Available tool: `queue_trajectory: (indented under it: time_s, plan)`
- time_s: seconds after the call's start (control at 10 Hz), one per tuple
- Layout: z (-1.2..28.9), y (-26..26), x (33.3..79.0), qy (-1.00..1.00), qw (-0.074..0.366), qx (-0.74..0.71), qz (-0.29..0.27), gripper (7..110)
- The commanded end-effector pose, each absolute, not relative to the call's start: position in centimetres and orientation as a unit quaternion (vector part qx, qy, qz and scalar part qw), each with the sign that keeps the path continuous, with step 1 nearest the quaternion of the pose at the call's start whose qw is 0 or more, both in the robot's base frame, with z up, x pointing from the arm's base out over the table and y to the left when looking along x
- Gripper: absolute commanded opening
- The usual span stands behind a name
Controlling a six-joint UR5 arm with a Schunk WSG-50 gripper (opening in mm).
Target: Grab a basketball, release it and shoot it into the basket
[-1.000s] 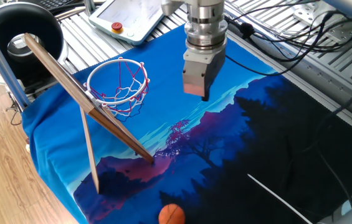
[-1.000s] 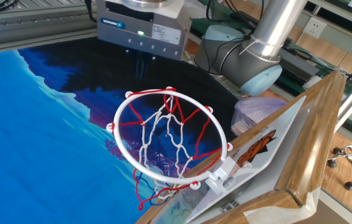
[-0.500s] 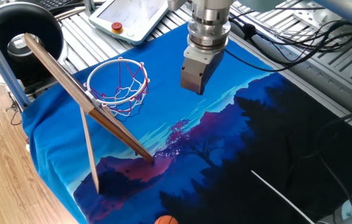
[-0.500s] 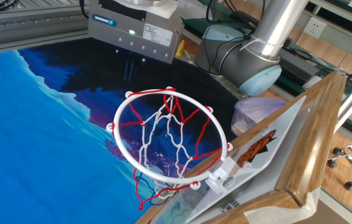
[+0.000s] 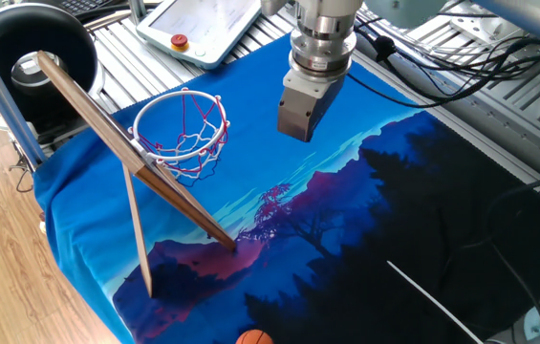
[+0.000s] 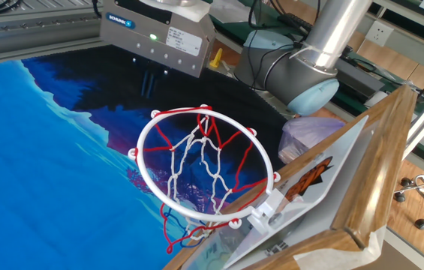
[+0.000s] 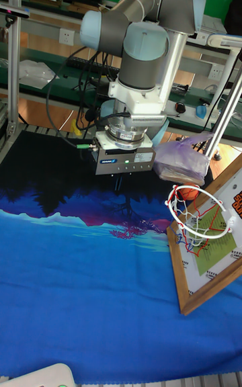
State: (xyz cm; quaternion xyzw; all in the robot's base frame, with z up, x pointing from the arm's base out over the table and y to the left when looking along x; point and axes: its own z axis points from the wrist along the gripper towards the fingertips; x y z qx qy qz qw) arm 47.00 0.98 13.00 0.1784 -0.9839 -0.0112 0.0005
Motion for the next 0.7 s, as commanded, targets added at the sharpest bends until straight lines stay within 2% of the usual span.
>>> queue_trajectory:
  time_s: [0.0,0.6]
  plan:
    - [13.2,1.3,47.2,-0.985,-0.001,0.172,-0.01,7]
    - [12.4,2.8,49.4,-0.985,-0.045,0.167,-0.017,7]
